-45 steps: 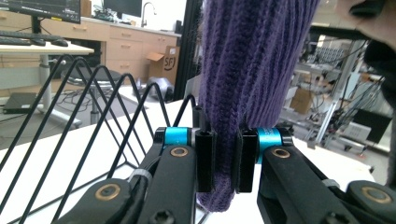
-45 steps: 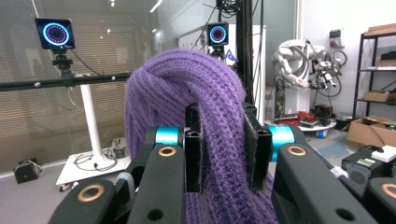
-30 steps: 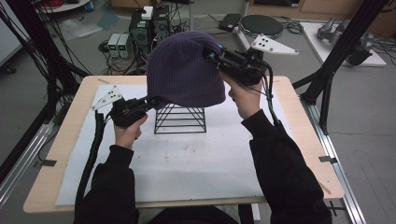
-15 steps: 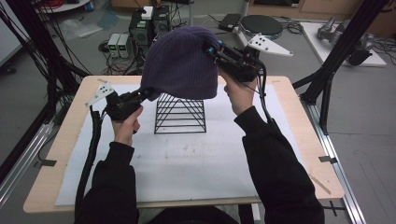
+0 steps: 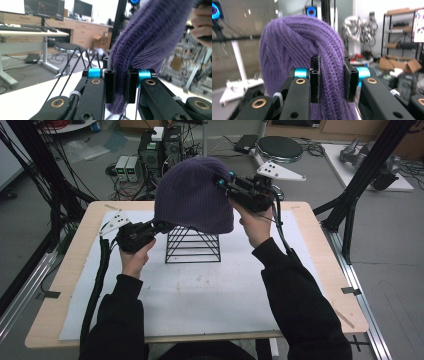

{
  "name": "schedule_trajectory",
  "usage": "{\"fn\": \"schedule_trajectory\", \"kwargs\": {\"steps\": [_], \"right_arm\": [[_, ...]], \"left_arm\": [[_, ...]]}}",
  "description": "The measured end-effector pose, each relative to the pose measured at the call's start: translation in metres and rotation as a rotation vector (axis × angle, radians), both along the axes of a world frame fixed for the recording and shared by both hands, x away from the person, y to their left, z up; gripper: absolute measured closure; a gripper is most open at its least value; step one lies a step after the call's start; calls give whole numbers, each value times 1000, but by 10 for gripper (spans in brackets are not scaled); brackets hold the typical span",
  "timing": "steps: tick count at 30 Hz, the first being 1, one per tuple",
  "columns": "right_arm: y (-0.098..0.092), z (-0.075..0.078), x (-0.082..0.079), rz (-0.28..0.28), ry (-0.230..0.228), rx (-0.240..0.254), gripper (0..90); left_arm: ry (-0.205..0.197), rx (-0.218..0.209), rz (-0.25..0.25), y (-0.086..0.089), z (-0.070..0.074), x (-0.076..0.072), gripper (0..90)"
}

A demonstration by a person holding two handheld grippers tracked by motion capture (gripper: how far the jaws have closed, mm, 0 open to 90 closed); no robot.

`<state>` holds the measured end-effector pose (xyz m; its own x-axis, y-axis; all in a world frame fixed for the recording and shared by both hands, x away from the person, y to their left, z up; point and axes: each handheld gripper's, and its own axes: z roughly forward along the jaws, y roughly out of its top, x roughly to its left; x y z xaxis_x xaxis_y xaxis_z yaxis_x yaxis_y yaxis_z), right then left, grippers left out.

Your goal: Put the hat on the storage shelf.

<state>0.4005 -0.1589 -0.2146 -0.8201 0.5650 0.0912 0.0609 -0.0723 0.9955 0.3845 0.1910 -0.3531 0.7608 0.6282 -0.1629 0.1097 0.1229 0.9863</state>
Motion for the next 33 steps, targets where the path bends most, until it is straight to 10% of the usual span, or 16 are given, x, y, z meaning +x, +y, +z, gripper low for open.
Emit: {"fn": "schedule_trajectory", "kwargs": {"steps": [14, 33], "right_arm": [[-10, -26, 9, -83, 41, -85, 732], [-6, -58, 14, -87, 105, -150, 740]], "left_arm": [[74, 118, -2, 4, -17, 7, 823], [141, 141, -2, 8, -49, 8, 825]]}}
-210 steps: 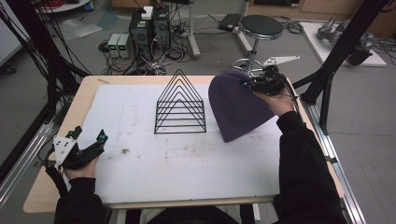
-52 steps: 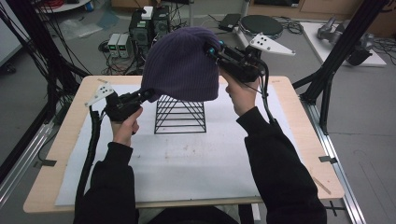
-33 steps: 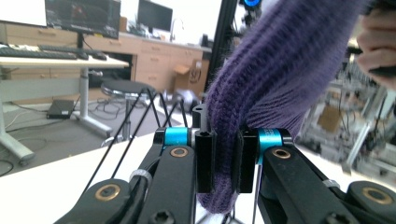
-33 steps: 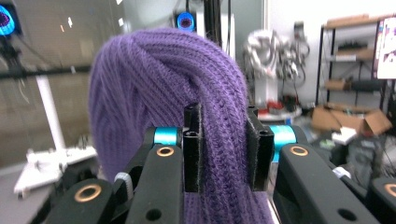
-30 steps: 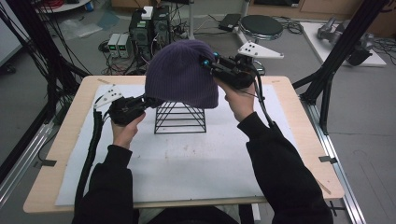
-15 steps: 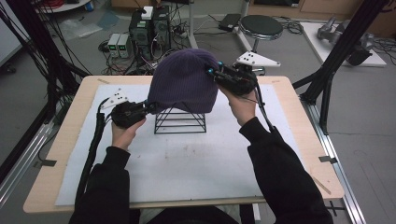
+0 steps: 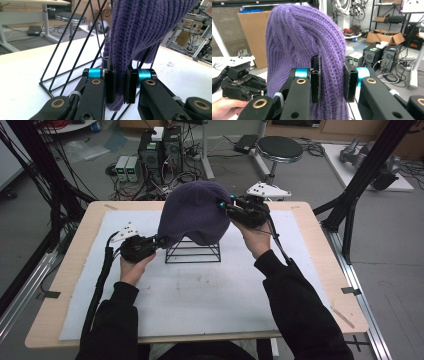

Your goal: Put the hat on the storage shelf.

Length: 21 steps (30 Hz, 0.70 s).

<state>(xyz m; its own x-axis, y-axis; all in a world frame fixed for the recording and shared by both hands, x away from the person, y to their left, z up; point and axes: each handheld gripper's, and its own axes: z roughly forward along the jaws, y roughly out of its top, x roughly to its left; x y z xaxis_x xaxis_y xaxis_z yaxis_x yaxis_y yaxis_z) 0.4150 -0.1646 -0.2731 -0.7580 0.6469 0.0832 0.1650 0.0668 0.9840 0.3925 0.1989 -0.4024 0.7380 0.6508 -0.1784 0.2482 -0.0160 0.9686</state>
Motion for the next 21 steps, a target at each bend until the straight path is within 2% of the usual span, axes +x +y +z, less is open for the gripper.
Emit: {"fn": "schedule_trajectory", "kwargs": {"steps": [4, 9, 13, 16, 18, 21], "right_arm": [[-3, -5, 2, -16, 0, -11, 739], [-5, -2, 5, -37, -22, 1, 736], [-8, -1, 10, -59, -29, 17, 734], [-8, -3, 14, -78, -25, 14, 730], [-6, -5, 16, -81, -17, 10, 731], [-3, -9, 17, -82, -17, -24, 730]], "left_arm": [[-1, 3, 8, -1, 0, 0, 824], [-4, -15, 40, 0, 0, 2, 823], [-1, -13, 56, 0, 0, 3, 822], [15, -3, 63, -1, -3, 5, 823], [33, 22, 63, -2, -6, 5, 823], [45, 57, 59, -4, -8, 5, 823]]}}
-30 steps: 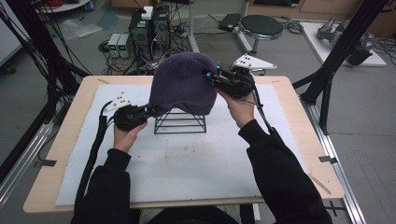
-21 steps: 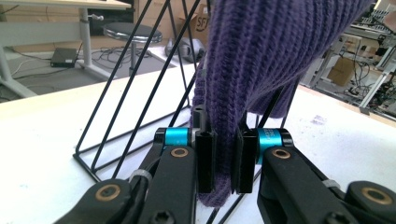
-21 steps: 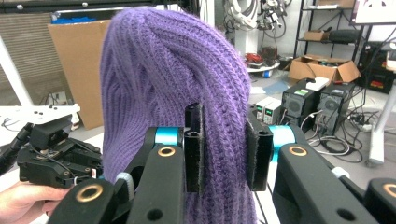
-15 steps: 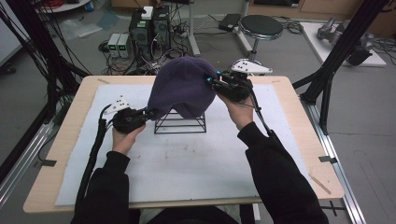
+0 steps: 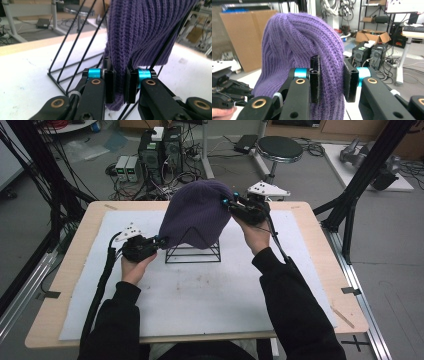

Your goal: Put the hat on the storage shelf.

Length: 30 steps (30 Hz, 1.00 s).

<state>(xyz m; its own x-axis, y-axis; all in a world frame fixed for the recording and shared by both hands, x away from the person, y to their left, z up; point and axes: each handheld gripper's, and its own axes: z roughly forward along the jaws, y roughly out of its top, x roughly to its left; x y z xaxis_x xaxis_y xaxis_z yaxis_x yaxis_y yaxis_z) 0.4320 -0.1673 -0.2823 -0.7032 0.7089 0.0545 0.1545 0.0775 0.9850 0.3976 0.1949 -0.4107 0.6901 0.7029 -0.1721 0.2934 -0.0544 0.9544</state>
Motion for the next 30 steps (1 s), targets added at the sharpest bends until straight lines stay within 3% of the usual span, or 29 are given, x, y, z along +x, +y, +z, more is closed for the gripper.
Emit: {"fn": "schedule_trajectory", "kwargs": {"steps": [9, 18, 27, 30], "right_arm": [[6, -7, -9, 18, 5, -87, 729], [-1, -22, -8, 32, 53, -97, 724], [-4, -21, -23, 50, 73, -135, 705], [-7, -16, -28, 57, 83, -125, 703]], "left_arm": [[31, 57, -23, -5, -12, 0, 822], [47, 108, -22, -6, -16, 0, 823], [76, 148, -37, -10, -19, -3, 823], [82, 163, -41, -9, -18, -5, 824]]}}
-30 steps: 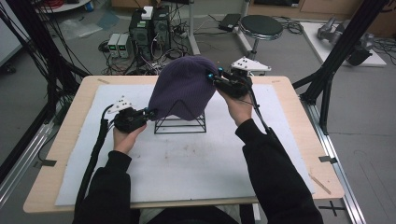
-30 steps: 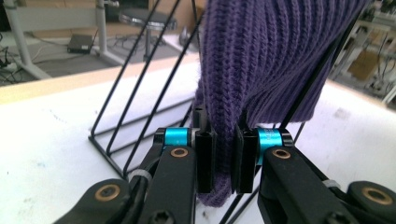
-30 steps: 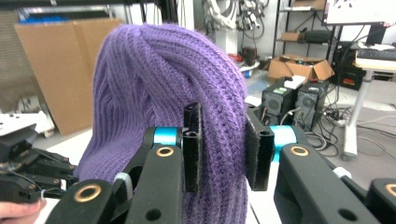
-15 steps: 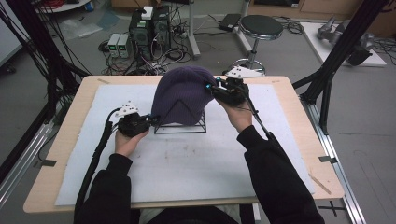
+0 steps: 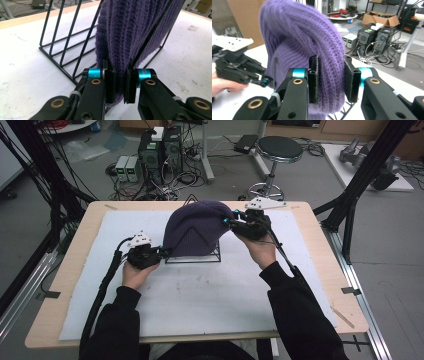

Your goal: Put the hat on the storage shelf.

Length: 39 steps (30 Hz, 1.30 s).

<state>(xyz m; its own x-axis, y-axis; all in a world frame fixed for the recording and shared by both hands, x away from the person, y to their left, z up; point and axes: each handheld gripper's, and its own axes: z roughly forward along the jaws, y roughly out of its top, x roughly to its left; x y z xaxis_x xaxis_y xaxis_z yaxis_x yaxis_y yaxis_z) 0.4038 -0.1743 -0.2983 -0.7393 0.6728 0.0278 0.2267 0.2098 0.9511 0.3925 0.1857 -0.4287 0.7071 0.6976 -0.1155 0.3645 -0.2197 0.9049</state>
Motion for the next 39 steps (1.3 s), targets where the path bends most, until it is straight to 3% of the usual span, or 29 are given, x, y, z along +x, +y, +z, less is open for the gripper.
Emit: {"fn": "schedule_trajectory", "kwargs": {"steps": [5, 14, 23, 29, 31, 35, 39], "right_arm": [[-1, 1, -4, -7, 23, -10, 693], [1, -8, -1, -15, 71, -44, 665], [1, -5, 1, 18, 40, 73, 646], [3, -2, 15, 24, 79, 196, 589], [4, -5, 20, 39, 109, 210, 554], [7, -11, 26, 99, 145, 152, 492], [7, -9, 21, 124, 136, 97, 265]], "left_arm": [[18, 24, 2, 2, -2, 1, 824], [40, 25, 3, 3, -6, 2, 822], [67, -28, -11, 7, -5, 2, 769], [85, -62, -25, 8, -6, 3, 628], [82, -70, -33, 8, -6, 3, 603], [72, -60, -40, 6, -5, 2, 523], [65, -69, -40, 8, -2, 0, 404]]}}
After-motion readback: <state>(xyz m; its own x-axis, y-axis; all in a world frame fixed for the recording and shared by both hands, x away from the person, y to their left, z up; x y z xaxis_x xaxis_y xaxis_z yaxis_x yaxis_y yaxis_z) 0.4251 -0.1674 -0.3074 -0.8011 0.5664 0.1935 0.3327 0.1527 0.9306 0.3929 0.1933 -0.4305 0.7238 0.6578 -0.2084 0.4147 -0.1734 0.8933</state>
